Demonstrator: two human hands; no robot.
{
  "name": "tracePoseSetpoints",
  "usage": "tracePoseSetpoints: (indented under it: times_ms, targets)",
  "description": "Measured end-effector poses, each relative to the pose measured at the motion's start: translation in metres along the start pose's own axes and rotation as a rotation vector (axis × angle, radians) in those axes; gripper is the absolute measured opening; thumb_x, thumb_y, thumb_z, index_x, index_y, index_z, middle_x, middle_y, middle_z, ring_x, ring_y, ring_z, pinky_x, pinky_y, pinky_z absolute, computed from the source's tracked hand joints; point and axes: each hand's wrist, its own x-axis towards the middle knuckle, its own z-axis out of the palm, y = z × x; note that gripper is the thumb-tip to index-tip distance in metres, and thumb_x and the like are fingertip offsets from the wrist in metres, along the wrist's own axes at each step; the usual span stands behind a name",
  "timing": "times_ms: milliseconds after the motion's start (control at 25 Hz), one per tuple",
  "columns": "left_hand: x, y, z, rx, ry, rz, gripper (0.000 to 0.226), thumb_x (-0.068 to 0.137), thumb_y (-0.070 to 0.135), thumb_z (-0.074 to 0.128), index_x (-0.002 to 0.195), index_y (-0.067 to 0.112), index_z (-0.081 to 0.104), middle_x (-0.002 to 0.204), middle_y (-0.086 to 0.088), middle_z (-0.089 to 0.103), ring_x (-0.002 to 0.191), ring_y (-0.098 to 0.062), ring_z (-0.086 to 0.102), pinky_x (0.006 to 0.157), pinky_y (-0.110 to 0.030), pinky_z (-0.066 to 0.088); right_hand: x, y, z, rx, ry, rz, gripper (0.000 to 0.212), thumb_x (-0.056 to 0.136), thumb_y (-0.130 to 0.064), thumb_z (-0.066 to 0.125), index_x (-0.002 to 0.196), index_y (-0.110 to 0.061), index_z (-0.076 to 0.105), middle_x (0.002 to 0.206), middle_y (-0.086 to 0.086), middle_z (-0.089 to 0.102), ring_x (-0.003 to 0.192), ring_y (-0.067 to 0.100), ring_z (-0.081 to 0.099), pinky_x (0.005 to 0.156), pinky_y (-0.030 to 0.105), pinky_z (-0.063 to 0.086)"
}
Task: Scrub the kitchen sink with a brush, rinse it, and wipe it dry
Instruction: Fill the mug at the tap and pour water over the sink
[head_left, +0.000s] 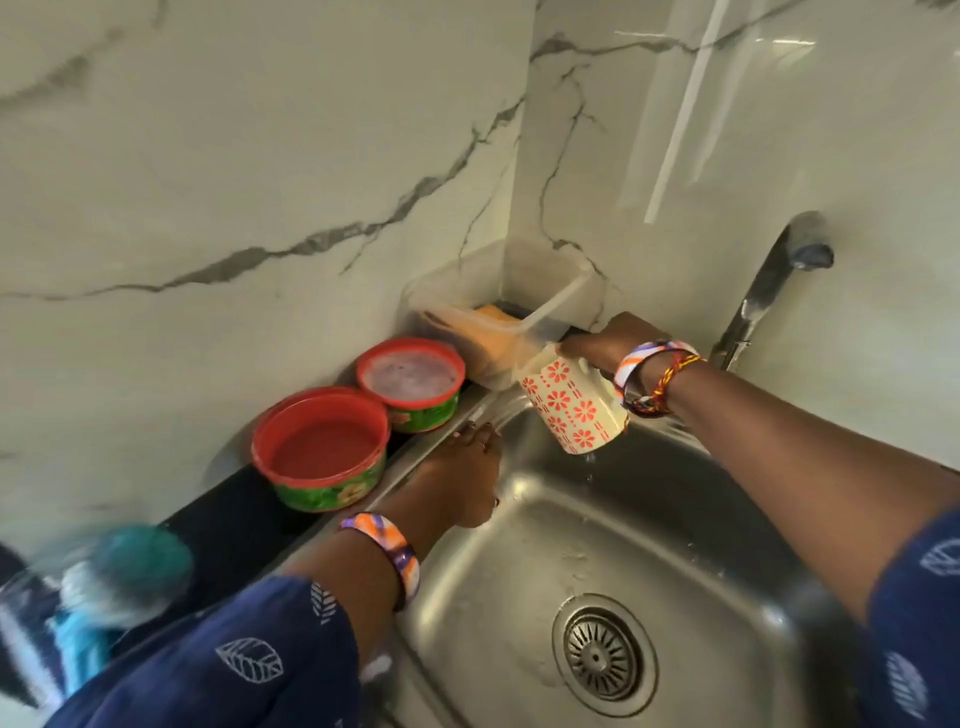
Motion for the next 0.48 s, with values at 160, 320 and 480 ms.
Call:
tracePoseSetpoints:
  times_ms: [160, 320, 480]
  targets:
    - [-0.041, -0.007, 0.008, -0.044, -0.007, -0.025, 0.077, 0.096, 0.032, 0.046, 0.151, 0.002, 0.001, 0.158, -0.015, -0.001, 0.147, -0.026, 0.0, 0.121, -0.031, 0.003, -0.031, -0.026, 0.023, -0.015, -0.087, -0.033, 0.022, 0.081, -0.034, 0.066, 0.076, -0.014, 0.057, 0.076, 0.004, 0.057, 0.066, 0.019, 0.05, 0.059, 0.025, 0.036]
    - [-0.082, -0.015, 0.015, -0.063, 0.011, -0.012, 0.076, 0.092, 0.027, 0.05, 0.15, 0.001, 0.008, 0.157, -0.018, 0.011, 0.146, -0.028, 0.012, 0.12, -0.034, 0.013, -0.075, -0.056, 0.042, -0.147, -0.163, -0.113, 0.034, 0.084, -0.027, 0.065, 0.058, -0.017, 0.045, 0.06, 0.0, 0.042, 0.053, 0.011, 0.037, 0.045, 0.021, 0.032]
    - [-0.115, -0.029, 0.014, -0.078, -0.039, -0.01, 0.05, 0.09, 0.021, 0.054, 0.136, 0.005, 0.042, 0.134, -0.015, 0.05, 0.119, -0.031, 0.052, 0.095, -0.035, 0.045, -0.121, -0.06, 0.05, -0.201, -0.2, -0.131, 0.023, 0.078, -0.033, 0.066, 0.075, -0.011, 0.065, 0.072, 0.005, 0.062, 0.062, 0.016, 0.051, 0.057, 0.023, 0.038]
